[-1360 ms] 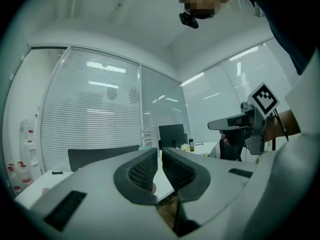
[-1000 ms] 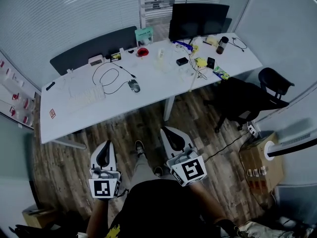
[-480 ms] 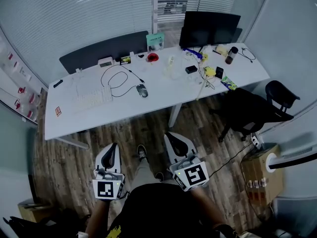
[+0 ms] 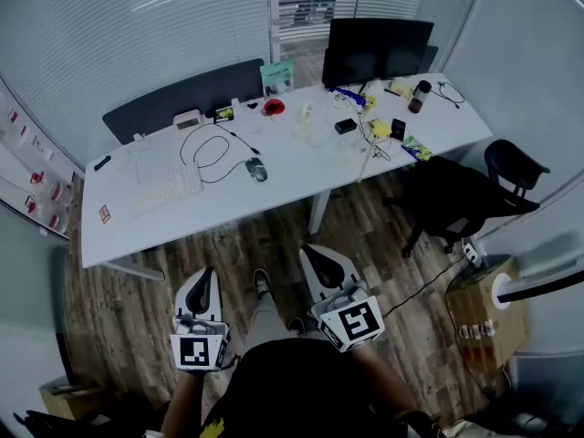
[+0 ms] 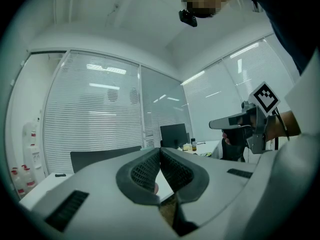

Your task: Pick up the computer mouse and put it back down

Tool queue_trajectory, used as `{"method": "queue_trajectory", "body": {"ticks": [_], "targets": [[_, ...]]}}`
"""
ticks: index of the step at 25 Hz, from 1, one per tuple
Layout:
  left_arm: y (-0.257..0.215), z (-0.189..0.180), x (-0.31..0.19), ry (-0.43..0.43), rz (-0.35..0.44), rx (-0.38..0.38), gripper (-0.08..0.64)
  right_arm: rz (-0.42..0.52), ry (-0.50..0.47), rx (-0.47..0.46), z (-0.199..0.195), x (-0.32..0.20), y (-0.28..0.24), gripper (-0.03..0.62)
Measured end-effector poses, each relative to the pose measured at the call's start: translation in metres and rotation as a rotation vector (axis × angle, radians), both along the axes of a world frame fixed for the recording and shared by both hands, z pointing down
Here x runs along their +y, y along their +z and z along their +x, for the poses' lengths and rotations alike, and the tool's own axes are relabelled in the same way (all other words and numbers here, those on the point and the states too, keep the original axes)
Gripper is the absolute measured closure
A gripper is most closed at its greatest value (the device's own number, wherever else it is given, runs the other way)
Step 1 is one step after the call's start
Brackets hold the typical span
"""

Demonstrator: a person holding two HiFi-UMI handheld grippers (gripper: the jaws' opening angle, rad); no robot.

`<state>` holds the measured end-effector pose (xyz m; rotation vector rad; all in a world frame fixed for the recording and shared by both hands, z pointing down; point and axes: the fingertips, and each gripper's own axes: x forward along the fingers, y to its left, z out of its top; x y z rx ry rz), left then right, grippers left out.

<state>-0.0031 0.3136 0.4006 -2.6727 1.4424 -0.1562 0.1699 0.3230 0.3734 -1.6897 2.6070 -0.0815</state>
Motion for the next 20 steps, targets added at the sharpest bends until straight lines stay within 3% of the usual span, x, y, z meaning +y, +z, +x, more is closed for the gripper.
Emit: {"method": "queue_trajectory", "body": {"ticks": [6,20], "targets": [[-0.002,0.013,0.003,0.027,-0.002,0.017,0.546,-0.016,-0.018,0.058,-0.001,0.006,0.005,0.578],[-0.008,0.032,0.007,0.042,-0.003,0.055,0.546,-0.024,0.005,0.038,0.016,0.011,0.008,0.578]]}}
